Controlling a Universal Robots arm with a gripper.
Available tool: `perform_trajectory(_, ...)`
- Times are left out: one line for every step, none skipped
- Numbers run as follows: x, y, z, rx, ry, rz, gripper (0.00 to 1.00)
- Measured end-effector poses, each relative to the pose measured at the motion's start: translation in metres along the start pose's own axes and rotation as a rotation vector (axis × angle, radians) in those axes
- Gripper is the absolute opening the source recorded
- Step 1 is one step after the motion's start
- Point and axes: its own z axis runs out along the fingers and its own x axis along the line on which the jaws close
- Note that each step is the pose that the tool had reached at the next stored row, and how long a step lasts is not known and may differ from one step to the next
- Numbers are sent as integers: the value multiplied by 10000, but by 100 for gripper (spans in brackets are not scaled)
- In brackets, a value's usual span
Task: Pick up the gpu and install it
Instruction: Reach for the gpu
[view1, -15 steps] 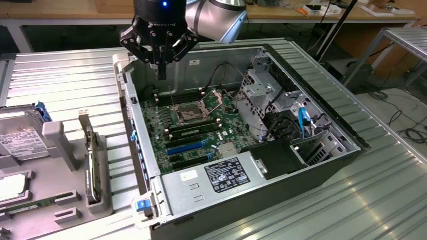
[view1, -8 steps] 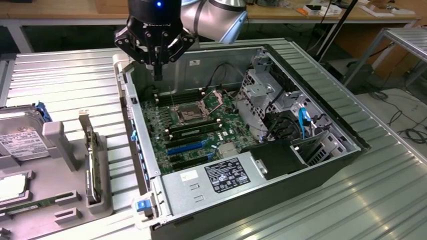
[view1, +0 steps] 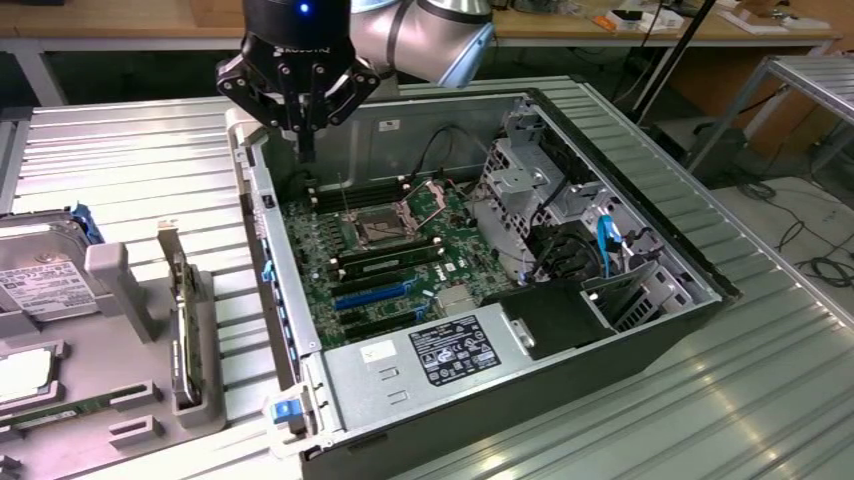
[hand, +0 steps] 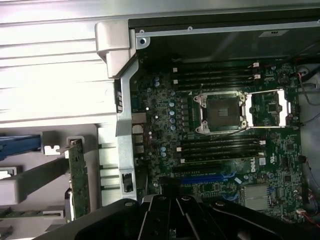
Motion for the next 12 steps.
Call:
perform_trajectory(11,-1,0,0,0,0,11)
perform_trajectory(29,-2,0,0,-1,0,11)
perform_trajectory(44,-3,-1,0,0,1,11)
perform_trajectory(55,-4,-2,1,0,1,11)
perform_trajectory(64,-5,-2,0,0,1,11)
perform_trajectory(74,-6,-2,0,-1,1,11)
perform_trajectory(83,-7,-2,0,0,1,11)
perform_trajectory(90,-7,-2,-1,-1,1,11)
perform_trajectory(99,-8,-3,0,0,1,11)
perform_trajectory(109,-9,-3,0,0,1,11)
perform_trajectory(117,-10,-3,0,0,1,11)
perform_trajectory(140,-12,-4,0,0,1,11)
